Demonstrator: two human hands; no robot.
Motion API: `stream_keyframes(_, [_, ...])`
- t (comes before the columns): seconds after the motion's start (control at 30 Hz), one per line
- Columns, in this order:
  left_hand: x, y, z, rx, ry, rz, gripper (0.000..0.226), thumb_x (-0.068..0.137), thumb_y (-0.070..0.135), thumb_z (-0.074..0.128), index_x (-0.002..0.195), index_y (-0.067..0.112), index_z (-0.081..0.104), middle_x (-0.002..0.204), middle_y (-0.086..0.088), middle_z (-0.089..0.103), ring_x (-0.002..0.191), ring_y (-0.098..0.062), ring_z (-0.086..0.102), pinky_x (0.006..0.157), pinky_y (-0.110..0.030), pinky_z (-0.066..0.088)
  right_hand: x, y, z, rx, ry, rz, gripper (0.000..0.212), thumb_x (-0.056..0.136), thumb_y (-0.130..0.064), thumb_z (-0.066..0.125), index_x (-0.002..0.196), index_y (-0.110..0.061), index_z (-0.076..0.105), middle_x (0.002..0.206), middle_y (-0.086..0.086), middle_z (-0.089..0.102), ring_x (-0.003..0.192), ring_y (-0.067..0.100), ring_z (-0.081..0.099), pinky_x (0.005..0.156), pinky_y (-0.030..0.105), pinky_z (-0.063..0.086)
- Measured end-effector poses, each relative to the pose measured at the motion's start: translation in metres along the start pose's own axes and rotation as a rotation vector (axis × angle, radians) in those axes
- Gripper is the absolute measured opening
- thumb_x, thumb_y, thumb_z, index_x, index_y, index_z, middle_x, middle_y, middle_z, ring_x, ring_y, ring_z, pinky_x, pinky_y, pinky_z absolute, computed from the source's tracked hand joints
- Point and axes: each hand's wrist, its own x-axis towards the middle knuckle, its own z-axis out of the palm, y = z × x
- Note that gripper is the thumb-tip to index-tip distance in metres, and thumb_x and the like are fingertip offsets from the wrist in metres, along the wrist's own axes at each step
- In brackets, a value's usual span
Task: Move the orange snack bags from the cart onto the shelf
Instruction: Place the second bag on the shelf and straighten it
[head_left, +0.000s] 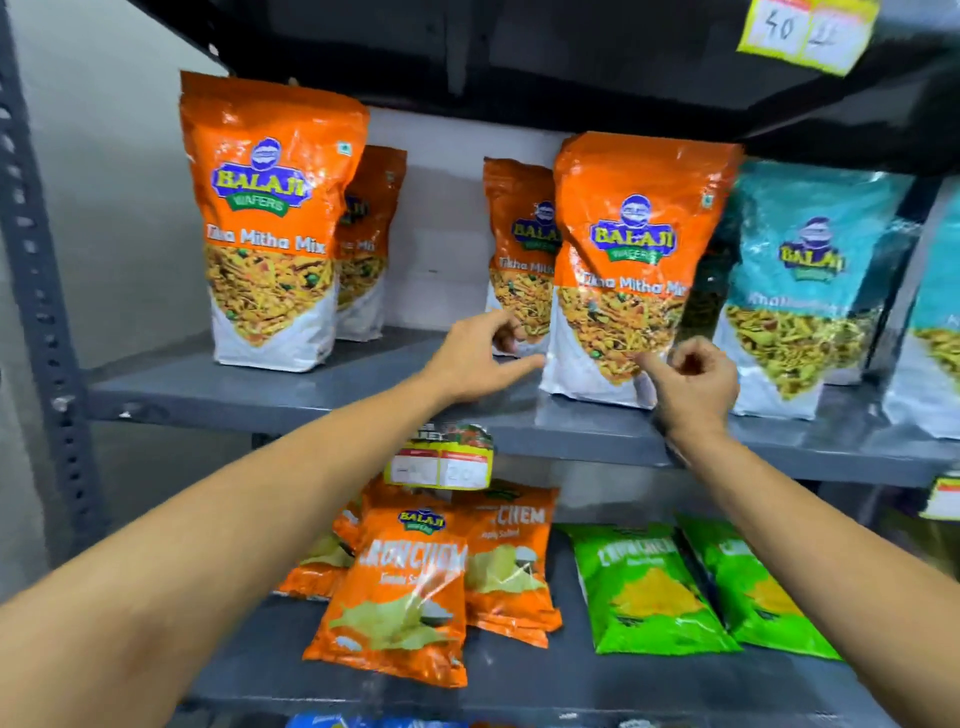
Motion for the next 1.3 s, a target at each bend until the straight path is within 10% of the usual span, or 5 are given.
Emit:
stream_keyframes(0.2, [0.038,0.013,0.057,-0.207,-0.075,-0.312,0.083,0.064,0.047,0.078,0.129,0.017,0.036,0.136,-0.005,0.051,0.120,-0.026,0.053,0.100,-0.044,0.047,0.028,0.009,-0.001,0.378,-0.071,0.471,0.032,0.076,-0.002,0.067,0.101,-0.016,0.053,0.080,0.003,0.057,0.070,0.017,0.055,0.064,0.030,0.044])
stream_keyframes(0.6, [0.026,-0.032,0.018,-0.311,0.037,-0.350,0.070,0.055,0.043,0.084,0.111,0.031,0.045,0.118,0.005,0.058,0.115,-0.019,0.055,0.095,-0.036,0.048,0.030,0.008,0.033,0.299,-0.524,0.379,0.036,0.075,-0.006,0.073,0.091,-0.030,0.053,0.083,0.003,0.067,0.079,0.018,0.065,0.064,0.033,0.056])
stream_keyframes(0.9, [0.026,-0.033,0.021,-0.325,0.031,-0.347,0.065,0.066,0.032,0.081,0.118,0.028,0.042,0.118,0.006,0.053,0.116,-0.019,0.052,0.094,-0.034,0.046,0.032,0.015,0.037,0.303,-0.542,0.349,0.036,0.076,-0.005,0.073,0.093,-0.029,0.052,0.099,0.016,0.068,0.092,0.030,0.066,0.083,0.054,0.055])
stream_keyframes(1.3, [0.025,-0.034,0.023,-0.328,0.022,-0.393,0.065,0.073,0.024,0.076,0.127,0.020,0.041,0.122,0.001,0.054,0.120,-0.022,0.052,0.100,-0.036,0.046,0.033,0.027,0.043,0.250,-0.548,0.296,0.042,0.073,-0.015,0.078,0.102,-0.030,0.050,0.105,0.016,0.068,0.097,0.034,0.067,0.080,0.044,0.057])
